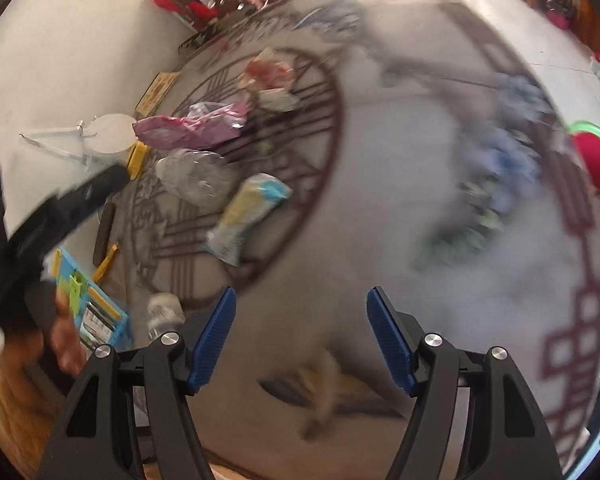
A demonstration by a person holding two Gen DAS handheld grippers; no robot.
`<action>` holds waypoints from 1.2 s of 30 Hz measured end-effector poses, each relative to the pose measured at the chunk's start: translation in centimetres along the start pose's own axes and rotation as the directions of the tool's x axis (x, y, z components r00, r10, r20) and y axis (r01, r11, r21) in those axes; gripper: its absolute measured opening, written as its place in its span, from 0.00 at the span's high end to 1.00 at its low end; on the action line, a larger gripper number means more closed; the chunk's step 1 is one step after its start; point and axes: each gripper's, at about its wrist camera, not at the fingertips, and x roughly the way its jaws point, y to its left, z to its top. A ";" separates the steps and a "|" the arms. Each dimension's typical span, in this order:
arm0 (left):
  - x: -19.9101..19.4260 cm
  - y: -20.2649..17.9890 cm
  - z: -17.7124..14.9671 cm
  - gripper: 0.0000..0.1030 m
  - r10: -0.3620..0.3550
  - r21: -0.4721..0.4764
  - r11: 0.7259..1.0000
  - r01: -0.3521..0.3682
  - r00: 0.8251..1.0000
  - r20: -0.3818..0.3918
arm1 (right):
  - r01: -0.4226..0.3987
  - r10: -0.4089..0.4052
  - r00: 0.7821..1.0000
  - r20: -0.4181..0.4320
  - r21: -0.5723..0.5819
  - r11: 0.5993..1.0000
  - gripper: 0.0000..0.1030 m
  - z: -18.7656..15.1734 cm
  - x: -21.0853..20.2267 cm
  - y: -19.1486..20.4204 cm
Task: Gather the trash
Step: 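Grasp the white paper cup with the left tool while the right tool grasps the snack wrapper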
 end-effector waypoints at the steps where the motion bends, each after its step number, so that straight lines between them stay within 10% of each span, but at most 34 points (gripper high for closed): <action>1: -0.3 0.7 -0.2 0.15 0.008 -0.018 1.000 -0.008 1.000 -0.001 | -0.005 0.005 1.000 -0.005 -0.007 1.000 0.35 0.9 1.0 1.1; 10: -1.7 6.7 -5.2 0.15 0.066 -0.186 0.979 -0.080 0.994 -0.082 | 0.106 -0.109 0.989 -0.099 -0.041 0.994 0.37 4.9 9.4 6.4; 15: -0.7 7.8 -8.1 0.15 0.047 -0.208 0.975 -0.083 0.984 -0.173 | 0.149 -0.156 0.984 -0.090 -0.082 0.985 0.79 5.0 10.4 6.9; 32: 2.4 5.9 -13.1 0.16 0.044 -0.260 0.957 -0.131 0.948 -0.315 | 0.094 -0.083 0.994 0.067 -0.184 0.978 0.79 0.5 -0.2 3.3; 36: 2.8 5.0 -13.5 0.30 0.093 -0.271 0.946 -0.178 0.950 -0.299 | 0.091 -0.068 0.992 0.105 -0.228 0.969 0.78 -1.5 -2.7 2.3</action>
